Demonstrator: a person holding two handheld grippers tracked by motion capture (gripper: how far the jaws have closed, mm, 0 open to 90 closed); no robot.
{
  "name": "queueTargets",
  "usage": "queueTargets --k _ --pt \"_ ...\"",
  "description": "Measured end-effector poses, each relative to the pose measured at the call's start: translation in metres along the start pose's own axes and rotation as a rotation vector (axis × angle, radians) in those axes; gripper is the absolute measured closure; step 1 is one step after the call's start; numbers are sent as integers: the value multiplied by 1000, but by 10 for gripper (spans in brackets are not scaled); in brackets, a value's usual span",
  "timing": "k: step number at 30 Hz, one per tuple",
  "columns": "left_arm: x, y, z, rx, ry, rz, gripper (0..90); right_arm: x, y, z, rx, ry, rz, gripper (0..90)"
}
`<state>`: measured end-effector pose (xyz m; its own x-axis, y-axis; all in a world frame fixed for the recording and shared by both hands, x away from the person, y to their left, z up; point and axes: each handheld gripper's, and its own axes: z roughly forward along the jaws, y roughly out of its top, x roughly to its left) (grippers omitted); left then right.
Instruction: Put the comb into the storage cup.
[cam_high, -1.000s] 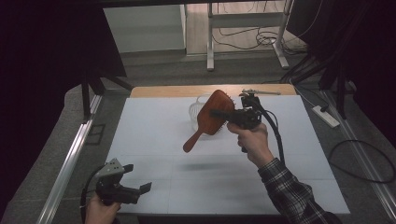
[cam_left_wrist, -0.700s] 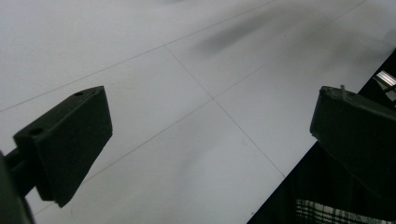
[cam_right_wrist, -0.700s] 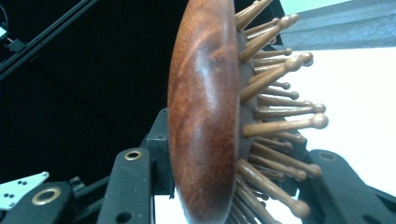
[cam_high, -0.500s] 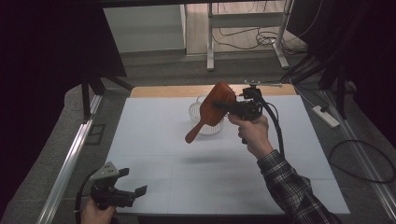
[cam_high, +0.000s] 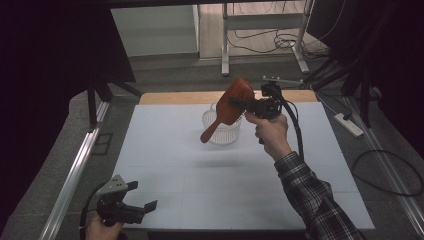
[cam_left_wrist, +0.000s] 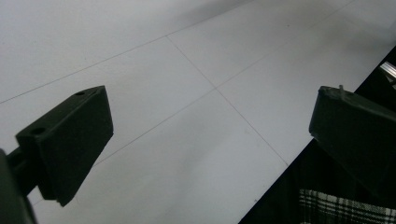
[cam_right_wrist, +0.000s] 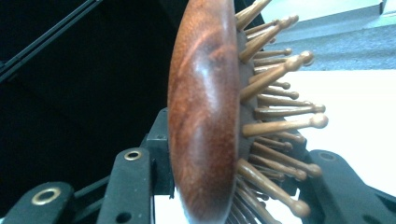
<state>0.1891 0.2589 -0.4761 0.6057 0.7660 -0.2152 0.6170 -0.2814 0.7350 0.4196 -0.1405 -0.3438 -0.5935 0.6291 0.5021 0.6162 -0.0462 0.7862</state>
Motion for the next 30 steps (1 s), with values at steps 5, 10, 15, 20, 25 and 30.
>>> queueTargets --k 5,10,15,20,25,30 --pt "1 0 0 -3 -7 -9 6 -4 7 2 -9 -20 9 537" --pt "1 0 0 0 -6 -7 9 -8 13 4 -19 -36 14 537" --pt "0 0 1 7 -7 -2 11 -11 19 7 -28 -54 15 537" --pt "1 0 1 12 -2 -4 13 -16 25 9 -39 -78 16 537" --pt "1 0 1 13 1 -10 11 -23 29 9 -50 -96 25 537" --pt "1 1 2 16 3 -10 10 -27 31 12 -58 -115 22 537"
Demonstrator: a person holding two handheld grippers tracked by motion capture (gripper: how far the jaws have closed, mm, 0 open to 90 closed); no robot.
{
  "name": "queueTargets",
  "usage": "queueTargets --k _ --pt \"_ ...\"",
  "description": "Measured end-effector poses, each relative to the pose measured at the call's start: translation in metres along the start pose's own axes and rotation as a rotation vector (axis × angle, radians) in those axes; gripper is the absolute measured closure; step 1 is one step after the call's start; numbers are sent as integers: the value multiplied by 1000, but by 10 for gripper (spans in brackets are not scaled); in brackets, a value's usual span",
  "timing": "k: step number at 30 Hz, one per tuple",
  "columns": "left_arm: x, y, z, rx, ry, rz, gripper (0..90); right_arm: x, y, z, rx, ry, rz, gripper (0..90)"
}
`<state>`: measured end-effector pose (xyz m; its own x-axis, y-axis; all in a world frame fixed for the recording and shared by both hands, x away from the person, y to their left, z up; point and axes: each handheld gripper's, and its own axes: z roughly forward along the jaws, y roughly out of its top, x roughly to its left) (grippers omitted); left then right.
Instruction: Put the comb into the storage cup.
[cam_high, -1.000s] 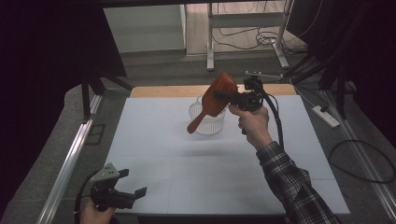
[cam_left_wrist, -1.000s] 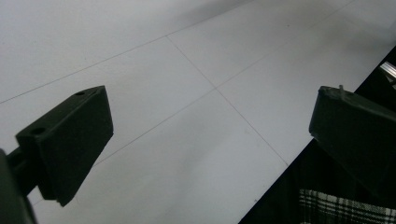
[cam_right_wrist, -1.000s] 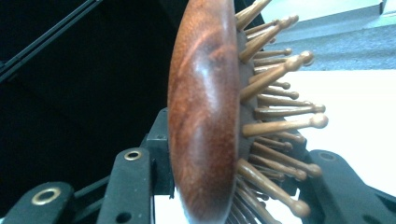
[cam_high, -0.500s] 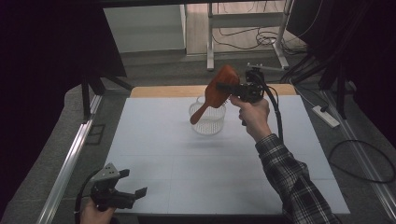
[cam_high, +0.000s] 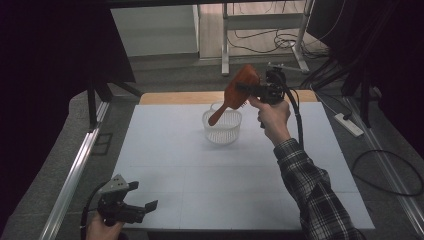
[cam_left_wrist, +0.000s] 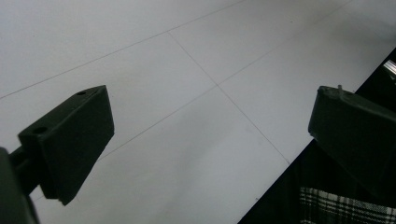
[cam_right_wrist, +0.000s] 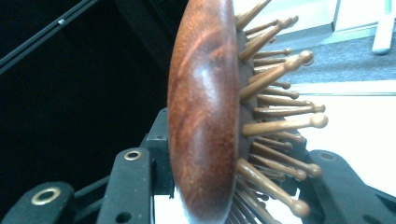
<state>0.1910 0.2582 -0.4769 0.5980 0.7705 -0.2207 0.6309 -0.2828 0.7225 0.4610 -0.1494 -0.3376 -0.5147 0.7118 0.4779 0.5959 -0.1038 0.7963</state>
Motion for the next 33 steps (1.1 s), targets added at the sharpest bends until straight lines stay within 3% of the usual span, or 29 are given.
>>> queueTargets --k 15,20,33 --pt "1 0 0 0 2 -9 5 -5 -9 17 25 -34 -10 535" --pt "0 0 -1 -6 21 -2 2 -8 -15 22 36 -45 -12 535" --pt "1 0 -1 -4 21 -8 2 -16 -32 33 59 -60 -2 534"
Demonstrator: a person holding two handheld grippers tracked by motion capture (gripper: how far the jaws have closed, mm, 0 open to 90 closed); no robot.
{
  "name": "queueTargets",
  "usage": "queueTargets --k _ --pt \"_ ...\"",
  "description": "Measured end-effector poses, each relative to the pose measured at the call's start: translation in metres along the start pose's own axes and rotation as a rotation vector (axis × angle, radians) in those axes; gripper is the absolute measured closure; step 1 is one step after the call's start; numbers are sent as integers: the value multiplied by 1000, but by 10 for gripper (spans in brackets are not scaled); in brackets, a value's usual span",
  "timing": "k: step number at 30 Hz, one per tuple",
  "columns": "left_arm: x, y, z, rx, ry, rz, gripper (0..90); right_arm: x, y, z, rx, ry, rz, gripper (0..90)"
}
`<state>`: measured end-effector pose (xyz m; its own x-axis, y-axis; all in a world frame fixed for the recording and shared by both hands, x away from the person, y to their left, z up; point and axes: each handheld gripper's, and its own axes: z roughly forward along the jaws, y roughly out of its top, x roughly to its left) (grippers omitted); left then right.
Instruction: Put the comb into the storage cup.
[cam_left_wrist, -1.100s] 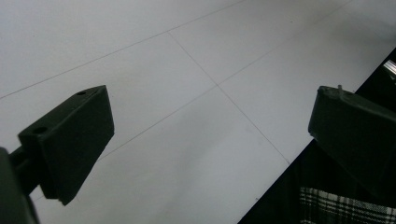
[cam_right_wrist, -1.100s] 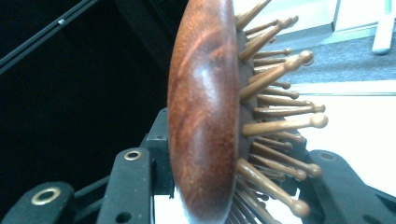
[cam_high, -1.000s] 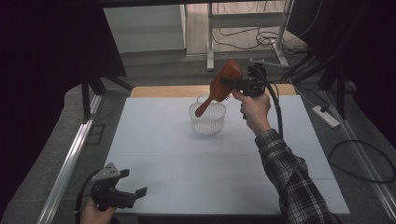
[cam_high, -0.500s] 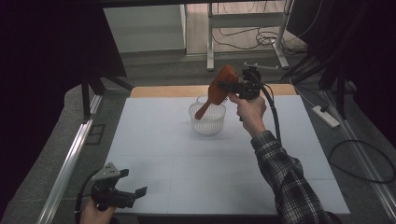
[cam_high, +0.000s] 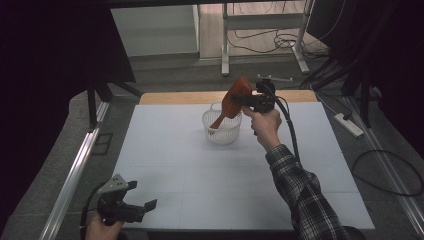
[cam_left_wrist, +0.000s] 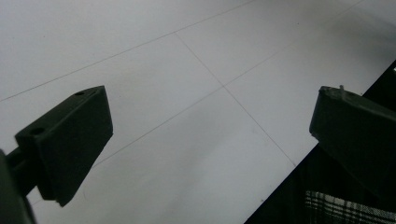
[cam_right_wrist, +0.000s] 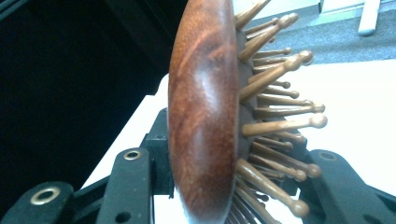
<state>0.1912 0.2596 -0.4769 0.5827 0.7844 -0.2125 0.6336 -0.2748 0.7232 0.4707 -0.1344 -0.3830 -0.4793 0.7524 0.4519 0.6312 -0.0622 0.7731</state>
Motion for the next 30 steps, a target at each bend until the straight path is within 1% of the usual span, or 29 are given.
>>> queueTargets --k 10,14,19,22,30 --pt "1 0 0 0 -1 -3 3 -8 -14 8 16 -22 9 532" --pt "1 0 -1 -5 -4 -10 3 -11 -19 11 22 -31 11 531" --pt "1 0 -1 -5 -4 -12 3 -13 -23 13 21 -33 18 528" --pt "1 0 0 -3 -3 -10 4 -14 -25 15 27 -42 17 525" --pt "1 0 0 3 -2 -10 5 -20 -29 15 17 -41 51 512"
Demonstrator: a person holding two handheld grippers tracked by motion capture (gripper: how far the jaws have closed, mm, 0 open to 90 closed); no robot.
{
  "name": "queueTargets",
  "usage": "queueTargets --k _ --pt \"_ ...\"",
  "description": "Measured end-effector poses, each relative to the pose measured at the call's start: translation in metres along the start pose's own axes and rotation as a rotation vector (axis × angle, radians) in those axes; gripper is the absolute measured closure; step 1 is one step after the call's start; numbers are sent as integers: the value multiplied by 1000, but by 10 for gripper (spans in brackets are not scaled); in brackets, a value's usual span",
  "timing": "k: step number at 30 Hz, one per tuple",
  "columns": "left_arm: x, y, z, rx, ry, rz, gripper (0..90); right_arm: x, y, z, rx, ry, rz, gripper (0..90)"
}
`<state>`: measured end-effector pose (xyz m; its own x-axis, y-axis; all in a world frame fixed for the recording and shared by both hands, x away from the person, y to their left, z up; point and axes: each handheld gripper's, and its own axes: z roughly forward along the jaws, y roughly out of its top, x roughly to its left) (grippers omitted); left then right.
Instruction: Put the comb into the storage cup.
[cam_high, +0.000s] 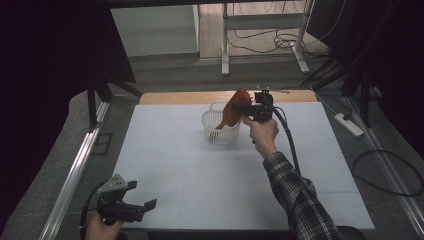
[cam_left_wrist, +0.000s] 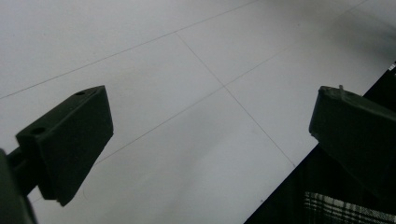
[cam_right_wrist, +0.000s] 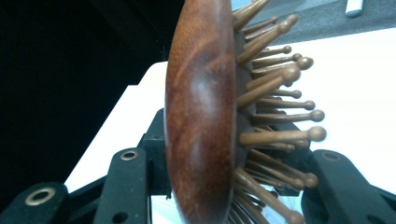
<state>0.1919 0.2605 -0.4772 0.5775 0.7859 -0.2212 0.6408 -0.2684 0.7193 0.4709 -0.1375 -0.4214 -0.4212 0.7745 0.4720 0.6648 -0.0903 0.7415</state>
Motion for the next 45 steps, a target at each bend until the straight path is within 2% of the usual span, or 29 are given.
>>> queueTargets --k 19,30,37,45 --pt "0 0 1 8 3 -3 8 -12 -8 1 -18 1 52 461" --pt "0 0 1 9 3 -6 8 -13 -8 1 -11 -10 35 417" --pt "0 0 1 10 2 -7 9 -14 -9 3 7 0 41 362" --pt "0 0 1 10 2 -8 10 -12 -10 5 26 -14 8 271"
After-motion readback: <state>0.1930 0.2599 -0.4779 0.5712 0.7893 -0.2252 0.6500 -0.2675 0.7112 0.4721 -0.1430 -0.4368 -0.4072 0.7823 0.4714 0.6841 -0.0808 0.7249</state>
